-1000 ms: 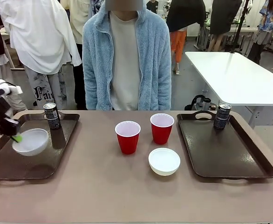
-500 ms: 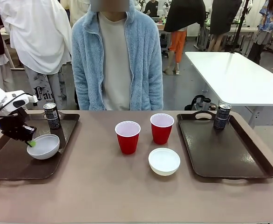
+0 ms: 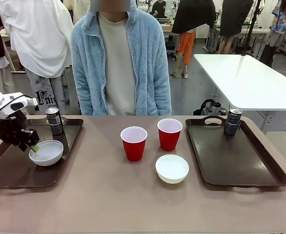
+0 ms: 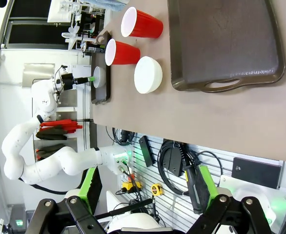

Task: Prepare tableware on both trays.
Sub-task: Pick up a Picnic Bowl from the table and place it on a Handle tray.

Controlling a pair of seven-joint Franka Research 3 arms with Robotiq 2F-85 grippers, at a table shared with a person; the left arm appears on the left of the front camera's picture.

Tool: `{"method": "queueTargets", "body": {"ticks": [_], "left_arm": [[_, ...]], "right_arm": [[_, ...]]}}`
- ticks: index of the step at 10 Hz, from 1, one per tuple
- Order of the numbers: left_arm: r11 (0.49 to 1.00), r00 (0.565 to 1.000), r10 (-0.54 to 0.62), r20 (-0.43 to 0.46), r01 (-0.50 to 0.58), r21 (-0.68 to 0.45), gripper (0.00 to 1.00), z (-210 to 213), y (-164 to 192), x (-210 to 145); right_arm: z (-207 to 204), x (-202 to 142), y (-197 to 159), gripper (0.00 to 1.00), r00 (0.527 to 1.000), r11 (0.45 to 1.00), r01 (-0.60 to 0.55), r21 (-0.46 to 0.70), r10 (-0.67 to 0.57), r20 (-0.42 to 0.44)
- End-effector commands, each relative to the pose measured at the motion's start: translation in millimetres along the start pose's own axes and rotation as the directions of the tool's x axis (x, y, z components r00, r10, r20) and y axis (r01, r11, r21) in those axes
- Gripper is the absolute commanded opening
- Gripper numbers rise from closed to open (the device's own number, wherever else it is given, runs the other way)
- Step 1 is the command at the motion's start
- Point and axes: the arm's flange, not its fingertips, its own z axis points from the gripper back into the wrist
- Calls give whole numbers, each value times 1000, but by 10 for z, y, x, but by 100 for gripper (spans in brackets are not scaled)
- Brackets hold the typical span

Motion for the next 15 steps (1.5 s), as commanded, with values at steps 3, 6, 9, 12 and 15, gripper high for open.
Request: {"method": "queueTargets", "body": {"ticks": [3,6,9,12,15], "left_arm": [[999,997,-38,-60,40,26,73,376,-112,-695],[997,996,-17,-85,23,72,93,683,-212,-734],[999,996,-43,-81,46,29,93,719,-77,-268],[999,995,-30,-91,32,26,93,781,-107,-309],[945,995,-72,72,91,-313,93,959,307,-306]], "right_arm": [[-7,5,-1,100,1000,1000,1,-1,-1,-4],[-7,5,-1,100,1000,1000,1,-1,-1,-4],[-7,5,-1,100,1000,1000,1,-1,-1,-4],[-7,5,-1,100,1000,1000,1,-1,-1,-4],[-75,118,298,100,998,999,-38,-29,36,-57]]}}
